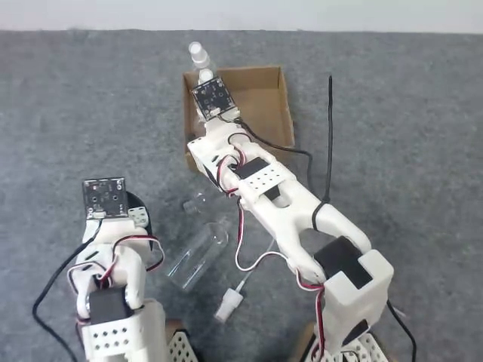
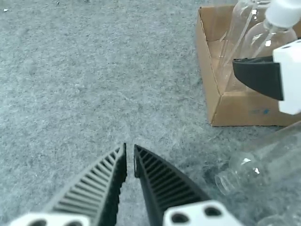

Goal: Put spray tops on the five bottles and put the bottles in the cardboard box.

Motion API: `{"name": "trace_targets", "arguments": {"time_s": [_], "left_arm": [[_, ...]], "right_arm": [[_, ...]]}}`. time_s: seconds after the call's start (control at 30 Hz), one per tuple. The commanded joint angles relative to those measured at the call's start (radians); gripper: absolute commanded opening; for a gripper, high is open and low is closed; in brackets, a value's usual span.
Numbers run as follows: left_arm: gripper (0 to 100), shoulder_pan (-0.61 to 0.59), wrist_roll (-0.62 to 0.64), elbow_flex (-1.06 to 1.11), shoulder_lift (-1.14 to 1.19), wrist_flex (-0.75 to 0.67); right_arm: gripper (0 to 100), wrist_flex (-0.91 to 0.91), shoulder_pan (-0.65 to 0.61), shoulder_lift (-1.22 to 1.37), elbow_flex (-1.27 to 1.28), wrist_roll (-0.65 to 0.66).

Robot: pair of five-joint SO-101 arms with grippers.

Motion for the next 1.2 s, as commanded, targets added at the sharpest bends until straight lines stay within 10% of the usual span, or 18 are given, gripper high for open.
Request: {"name": "trace_targets", "arguments": {"time_s": [0.0,1.17], "left_arm": [[3,-0.006,-0.006,-0.012,-0.017,-0.032],[3,-0.008,-0.006,-0.012,-0.017,-0.032]], "right_arm": [[28.2,0.013,-0.008,-0.031,-0.063,-0.003],[27.9,0.507,-0.002,-0.366,-0.058,0.002]]}}
